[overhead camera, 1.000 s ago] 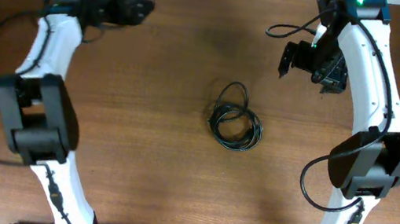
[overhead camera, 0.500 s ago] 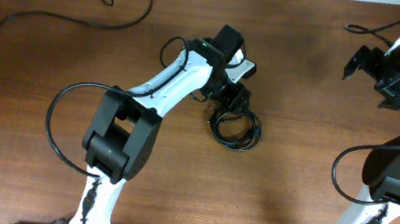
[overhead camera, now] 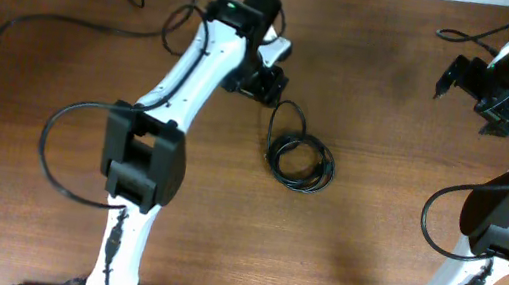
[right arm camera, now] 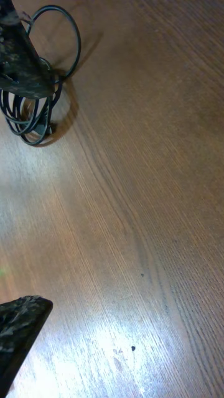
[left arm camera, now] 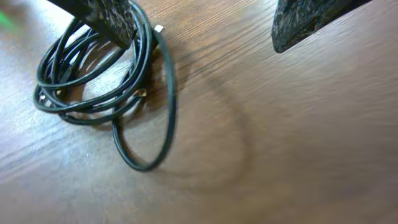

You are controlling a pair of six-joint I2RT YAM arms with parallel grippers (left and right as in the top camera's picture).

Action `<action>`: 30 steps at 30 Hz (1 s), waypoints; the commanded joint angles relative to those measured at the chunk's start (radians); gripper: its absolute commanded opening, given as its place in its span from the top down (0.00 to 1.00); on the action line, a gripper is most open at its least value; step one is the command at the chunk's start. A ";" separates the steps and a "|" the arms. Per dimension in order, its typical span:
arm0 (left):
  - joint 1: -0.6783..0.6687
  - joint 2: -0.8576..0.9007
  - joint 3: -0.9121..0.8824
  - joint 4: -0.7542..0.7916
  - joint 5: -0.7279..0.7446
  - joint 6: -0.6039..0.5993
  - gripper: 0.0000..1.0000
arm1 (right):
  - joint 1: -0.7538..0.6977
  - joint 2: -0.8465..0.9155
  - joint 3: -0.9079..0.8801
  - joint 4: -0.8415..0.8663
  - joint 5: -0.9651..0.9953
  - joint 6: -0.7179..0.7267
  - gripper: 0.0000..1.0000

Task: Untangle cables

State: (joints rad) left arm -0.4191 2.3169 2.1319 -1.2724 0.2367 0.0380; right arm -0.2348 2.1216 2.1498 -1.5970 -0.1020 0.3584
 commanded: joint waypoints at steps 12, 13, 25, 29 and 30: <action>-0.082 0.117 0.621 -0.278 0.029 0.039 1.00 | 0.005 -0.043 -0.001 -0.003 -0.001 -0.006 0.01; -0.082 0.117 0.777 -0.322 0.029 0.039 1.00 | 0.005 -0.043 -0.001 -0.002 -0.001 -0.006 0.01; 0.021 -0.379 1.005 0.109 0.029 -0.044 1.00 | 0.005 -0.043 -0.001 -0.002 -0.001 -0.006 0.01; 0.020 -0.386 0.982 0.145 0.029 -0.099 1.00 | 0.005 -0.043 -0.001 -0.002 -0.001 -0.006 0.01; 0.020 -0.386 0.914 0.080 0.029 -0.104 1.00 | 0.005 -0.043 -0.001 -0.002 -0.001 -0.006 0.01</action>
State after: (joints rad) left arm -0.4023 1.9186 3.1275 -1.1221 0.2611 -0.0360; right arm -0.2348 2.1212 2.1498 -1.5986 -0.1020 0.3584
